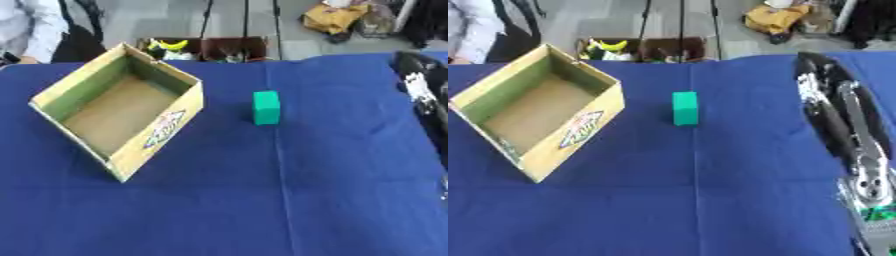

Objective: Pick up objects on the table and place them in the box.

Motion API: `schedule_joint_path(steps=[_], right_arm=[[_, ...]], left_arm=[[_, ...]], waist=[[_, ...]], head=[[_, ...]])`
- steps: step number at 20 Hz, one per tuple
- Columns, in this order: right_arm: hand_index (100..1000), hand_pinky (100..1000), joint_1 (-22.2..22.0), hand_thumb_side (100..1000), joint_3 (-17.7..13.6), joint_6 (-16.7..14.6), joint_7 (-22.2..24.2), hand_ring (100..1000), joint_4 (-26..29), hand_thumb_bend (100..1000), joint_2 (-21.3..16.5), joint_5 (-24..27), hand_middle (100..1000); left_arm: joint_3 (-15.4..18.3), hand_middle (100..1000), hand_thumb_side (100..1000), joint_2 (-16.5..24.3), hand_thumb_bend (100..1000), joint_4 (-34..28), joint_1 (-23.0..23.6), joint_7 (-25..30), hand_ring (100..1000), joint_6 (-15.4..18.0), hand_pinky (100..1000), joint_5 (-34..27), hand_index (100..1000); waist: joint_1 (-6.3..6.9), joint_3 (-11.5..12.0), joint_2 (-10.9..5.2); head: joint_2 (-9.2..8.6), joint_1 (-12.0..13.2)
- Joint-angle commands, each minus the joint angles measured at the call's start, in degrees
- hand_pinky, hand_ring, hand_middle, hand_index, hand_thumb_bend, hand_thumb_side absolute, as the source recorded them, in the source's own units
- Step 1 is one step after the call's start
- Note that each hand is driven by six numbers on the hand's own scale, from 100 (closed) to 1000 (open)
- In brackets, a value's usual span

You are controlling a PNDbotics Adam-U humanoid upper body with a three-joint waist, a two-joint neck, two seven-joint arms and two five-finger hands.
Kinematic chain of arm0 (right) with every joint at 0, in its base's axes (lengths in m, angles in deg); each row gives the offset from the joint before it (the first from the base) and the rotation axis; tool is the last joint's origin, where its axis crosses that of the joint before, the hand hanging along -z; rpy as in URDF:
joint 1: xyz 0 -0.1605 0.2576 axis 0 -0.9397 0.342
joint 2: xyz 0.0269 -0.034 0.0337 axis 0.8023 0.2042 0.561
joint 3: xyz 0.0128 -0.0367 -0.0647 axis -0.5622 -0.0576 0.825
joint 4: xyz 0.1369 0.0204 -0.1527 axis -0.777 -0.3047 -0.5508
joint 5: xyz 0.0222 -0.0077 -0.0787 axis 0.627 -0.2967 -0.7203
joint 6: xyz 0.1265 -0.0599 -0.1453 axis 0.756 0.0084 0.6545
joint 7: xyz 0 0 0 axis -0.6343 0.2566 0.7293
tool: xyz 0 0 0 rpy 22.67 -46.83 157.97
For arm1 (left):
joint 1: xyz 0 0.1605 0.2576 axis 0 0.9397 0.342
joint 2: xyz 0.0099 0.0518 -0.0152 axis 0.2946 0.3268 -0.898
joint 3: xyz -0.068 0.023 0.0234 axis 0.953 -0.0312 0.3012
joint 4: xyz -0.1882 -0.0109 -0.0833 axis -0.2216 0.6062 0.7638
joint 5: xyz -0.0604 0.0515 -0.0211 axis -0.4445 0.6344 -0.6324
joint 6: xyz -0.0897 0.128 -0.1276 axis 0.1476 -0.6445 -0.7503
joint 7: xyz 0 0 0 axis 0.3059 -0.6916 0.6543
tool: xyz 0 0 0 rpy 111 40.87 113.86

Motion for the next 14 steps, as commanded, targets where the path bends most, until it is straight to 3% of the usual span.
schedule_joint_path(steps=[1, 6, 11, 14], right_arm=[[880, 836, 3.8, 904, 1.2, 0.1, 2.7, 891, -0.8, 145, -5.7, -3.1, 785], [885, 833, 11.1, 927, 4.4, 0.4, 7.2, 896, -7.6, 303, -9.6, -7.6, 777], [901, 843, 18.7, 934, 7.4, 1.4, 11.9, 909, -15.2, 365, -8.6, -12.3, 792], [917, 865, 23.2, 894, 9.1, 2.3, 14.7, 949, -19.7, 386, -7.3, -15.1, 822]], left_arm=[[-0.4, 673, 929, 1.1, 244, -0.8, -0.1, 0.5, 621, 0.1, 246, -0.4, 853], [-0.7, 673, 928, 1.0, 241, -0.7, -0.1, 0.9, 622, 0.1, 244, -0.6, 853], [-0.8, 673, 927, 1.0, 240, -0.6, 0.0, 1.2, 622, 0.1, 243, -0.6, 853], [-0.8, 673, 927, 1.1, 240, -0.6, 0.0, 1.2, 622, 0.1, 242, -0.6, 852]], waist=[[0.17, 0.5, -1.00], [0.35, 1.1, -0.79], [0.38, 1.5, -0.56], [0.39, 1.5, -0.35]], head=[[0.08, -0.8], [0.10, -1.4], [0.04, -1.6], [-0.03, -1.7]])
